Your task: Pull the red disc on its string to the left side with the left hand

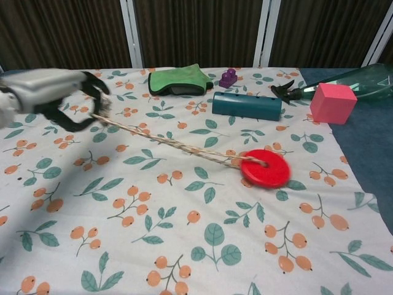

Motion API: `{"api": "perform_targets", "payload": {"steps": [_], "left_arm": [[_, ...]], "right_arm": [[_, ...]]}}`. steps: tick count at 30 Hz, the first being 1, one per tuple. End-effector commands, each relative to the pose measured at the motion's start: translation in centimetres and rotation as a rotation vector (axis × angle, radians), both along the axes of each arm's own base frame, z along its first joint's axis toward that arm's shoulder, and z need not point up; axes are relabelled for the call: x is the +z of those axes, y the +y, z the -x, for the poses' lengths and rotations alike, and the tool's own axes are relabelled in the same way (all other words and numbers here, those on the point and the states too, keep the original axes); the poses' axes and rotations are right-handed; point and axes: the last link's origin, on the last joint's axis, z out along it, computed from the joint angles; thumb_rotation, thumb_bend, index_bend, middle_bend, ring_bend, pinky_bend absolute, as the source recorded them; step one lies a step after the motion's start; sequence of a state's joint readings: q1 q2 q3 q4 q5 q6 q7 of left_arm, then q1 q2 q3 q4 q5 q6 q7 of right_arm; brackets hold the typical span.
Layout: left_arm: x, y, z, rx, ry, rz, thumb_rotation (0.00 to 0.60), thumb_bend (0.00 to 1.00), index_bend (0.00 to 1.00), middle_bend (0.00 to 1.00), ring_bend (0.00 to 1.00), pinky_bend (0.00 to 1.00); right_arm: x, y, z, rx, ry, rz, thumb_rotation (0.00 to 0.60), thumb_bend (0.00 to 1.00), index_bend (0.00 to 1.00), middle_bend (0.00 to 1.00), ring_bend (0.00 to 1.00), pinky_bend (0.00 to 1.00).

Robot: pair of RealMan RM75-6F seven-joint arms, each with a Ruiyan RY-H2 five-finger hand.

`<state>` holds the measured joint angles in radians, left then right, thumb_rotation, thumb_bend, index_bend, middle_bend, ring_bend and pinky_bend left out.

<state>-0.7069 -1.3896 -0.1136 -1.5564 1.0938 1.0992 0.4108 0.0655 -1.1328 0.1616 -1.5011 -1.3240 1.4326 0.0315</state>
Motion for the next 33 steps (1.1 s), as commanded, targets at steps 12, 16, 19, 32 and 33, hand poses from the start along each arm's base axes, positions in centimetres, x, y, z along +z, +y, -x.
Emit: {"api": "perform_targets", "payload": {"steps": [12,16,19,32,33], "left_arm": [[15.7,-0.4,13.1,0.373,0.166,-0.592,0.6,0.81,0.88,0.19,0.0,0.12],[16.9,-0.5,13.9,0.398,0.207,-0.66,0.6,0.81,0.88,0.19,0.0,0.12],[17.8,-0.3,14.0,0.408,0.197,-0.724,0.6,0.81,0.89,0.2,0.0,0.12],[13.9,-0.7,10.6,0.254,-0.07,-0.534,0.6,0.8,0.88,0.24,0.02,0.15],[13.2,-0.9,10.1,0.224,-0.107,-0.494,0.6,0.8,0.88,0.24,0.03,0.15]], "right_arm": [[0.1,0.0,-0.2,0.009,0.023,0.003,0.6,0.36,0.0,0.0,0.0,0.0],[0.3,0.2,-0.2,0.006,0.03,0.007,0.6,0.36,0.0,0.0,0.0,0.0],[0.2,0.2,-0.2,0.007,0.032,0.005,0.6,0.36,0.0,0.0,0.0,0.0],[-0.3,0.2,-0.4,0.01,0.023,-0.01,0.6,0.36,0.0,0.0,0.0,0.0],[-0.3,0.2,-0.4,0.01,0.019,-0.01,0.6,0.36,0.0,0.0,0.0,0.0]]}}
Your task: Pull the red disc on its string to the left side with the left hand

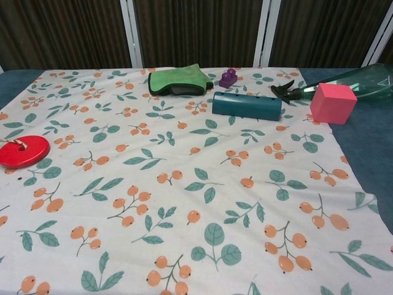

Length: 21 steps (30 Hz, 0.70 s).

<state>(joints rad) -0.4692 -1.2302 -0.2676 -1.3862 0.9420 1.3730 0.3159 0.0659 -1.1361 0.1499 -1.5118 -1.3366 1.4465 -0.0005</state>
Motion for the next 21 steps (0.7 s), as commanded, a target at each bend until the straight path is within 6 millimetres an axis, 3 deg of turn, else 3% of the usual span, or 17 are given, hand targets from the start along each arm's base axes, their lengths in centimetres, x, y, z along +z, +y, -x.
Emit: {"api": "perform_targets", "payload": {"steps": [1,3,4,5,7,8,14,21], "left_arm": [[-2.9,-0.6,-2.1,-0.141,-0.135,0.129,0.6,0.78,0.88,0.24,0.04,0.16],[-3.9,-0.9,-2.2,-0.156,-0.121,0.222,0.6,0.7,0.8,0.22,0.03,0.16],[-4.3,-1.0,-2.2,-0.148,-0.109,0.265,0.6,0.63,0.7,0.19,0.03,0.16],[-4.6,-1.0,-2.0,-0.134,-0.101,0.307,0.6,0.53,0.47,0.14,0.01,0.13],[-5.2,-1.2,-1.8,-0.095,-0.101,0.388,0.6,0.41,0.12,0.05,0.0,0.09],[-5.3,-1.2,-1.8,-0.083,-0.104,0.414,0.6,0.37,0.02,0.02,0.0,0.08],[-5.0,-1.9,-2.0,-0.11,-0.127,0.452,0.6,0.3,0.0,0.0,0.0,0.06],[-4.3,-3.5,-1.9,-0.174,-0.155,0.415,0.6,0.34,0.0,0.0,0.0,0.06]], "right_arm": [[0.0,0.0,0.0,0.001,-0.008,0.0,0.6,0.36,0.0,0.0,0.0,0.0],[-0.1,0.0,0.0,0.002,-0.013,-0.003,0.6,0.36,0.0,0.0,0.0,0.0],[-0.1,0.0,0.0,0.002,-0.013,-0.004,0.6,0.36,0.0,0.0,0.0,0.0],[-0.1,0.0,0.0,0.002,-0.012,-0.005,0.6,0.36,0.0,0.0,0.0,0.0],[-0.1,0.1,0.0,0.003,-0.011,-0.005,0.6,0.36,0.0,0.0,0.0,0.0],[0.0,0.1,0.0,0.002,-0.011,-0.003,0.6,0.36,0.0,0.0,0.0,0.0],[0.3,0.1,0.2,-0.006,-0.014,0.007,0.6,0.36,0.0,0.0,0.0,0.0],[0.0,-0.1,0.0,0.006,-0.019,-0.002,0.6,0.36,0.0,0.0,0.0,0.0]]}}
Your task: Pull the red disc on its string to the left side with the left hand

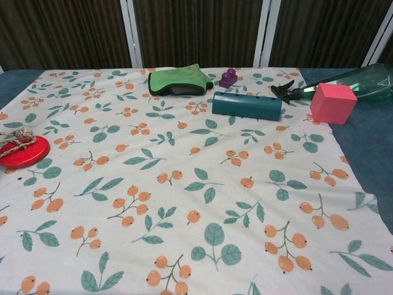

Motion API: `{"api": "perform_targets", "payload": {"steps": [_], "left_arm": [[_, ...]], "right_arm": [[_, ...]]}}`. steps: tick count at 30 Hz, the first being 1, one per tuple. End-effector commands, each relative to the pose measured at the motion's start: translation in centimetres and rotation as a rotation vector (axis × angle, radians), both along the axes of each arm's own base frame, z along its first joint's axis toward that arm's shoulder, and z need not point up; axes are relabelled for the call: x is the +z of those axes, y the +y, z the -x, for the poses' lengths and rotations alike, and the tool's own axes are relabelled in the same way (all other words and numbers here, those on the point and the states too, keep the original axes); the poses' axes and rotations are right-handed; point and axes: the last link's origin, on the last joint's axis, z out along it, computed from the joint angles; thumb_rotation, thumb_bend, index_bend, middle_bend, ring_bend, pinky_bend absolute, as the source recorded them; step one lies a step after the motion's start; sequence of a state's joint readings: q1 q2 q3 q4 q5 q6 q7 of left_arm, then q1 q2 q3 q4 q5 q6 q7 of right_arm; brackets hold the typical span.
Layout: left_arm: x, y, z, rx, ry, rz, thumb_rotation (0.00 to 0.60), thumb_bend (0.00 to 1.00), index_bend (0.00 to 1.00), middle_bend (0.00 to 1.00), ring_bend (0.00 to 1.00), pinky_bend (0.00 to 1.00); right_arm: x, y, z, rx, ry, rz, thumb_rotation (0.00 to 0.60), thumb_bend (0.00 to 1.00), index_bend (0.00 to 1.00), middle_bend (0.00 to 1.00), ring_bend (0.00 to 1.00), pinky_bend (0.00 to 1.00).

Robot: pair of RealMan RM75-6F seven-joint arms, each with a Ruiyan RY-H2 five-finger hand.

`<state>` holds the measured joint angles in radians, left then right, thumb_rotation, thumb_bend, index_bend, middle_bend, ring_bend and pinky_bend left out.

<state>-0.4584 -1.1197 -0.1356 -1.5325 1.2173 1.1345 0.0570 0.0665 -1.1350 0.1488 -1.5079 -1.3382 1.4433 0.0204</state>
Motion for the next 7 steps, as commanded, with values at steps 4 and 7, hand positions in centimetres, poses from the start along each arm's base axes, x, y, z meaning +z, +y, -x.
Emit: {"api": "perform_targets", "payload": {"steps": [4,7], "left_arm": [[0.0,-2.8,0.5,-0.102,0.026,-0.077,0.6,0.4,0.0,0.0,0.0,0.06],[-0.6,-4.3,1.3,-0.125,0.054,-0.08,0.6,0.4,0.0,0.0,0.0,0.06]], "right_arm": [[-0.3,0.0,-0.6,0.022,-0.014,-0.002,0.6,0.36,0.0,0.0,0.0,0.0],[-0.5,-0.1,-0.8,0.029,-0.007,-0.007,0.6,0.36,0.0,0.0,0.0,0.0]]}}
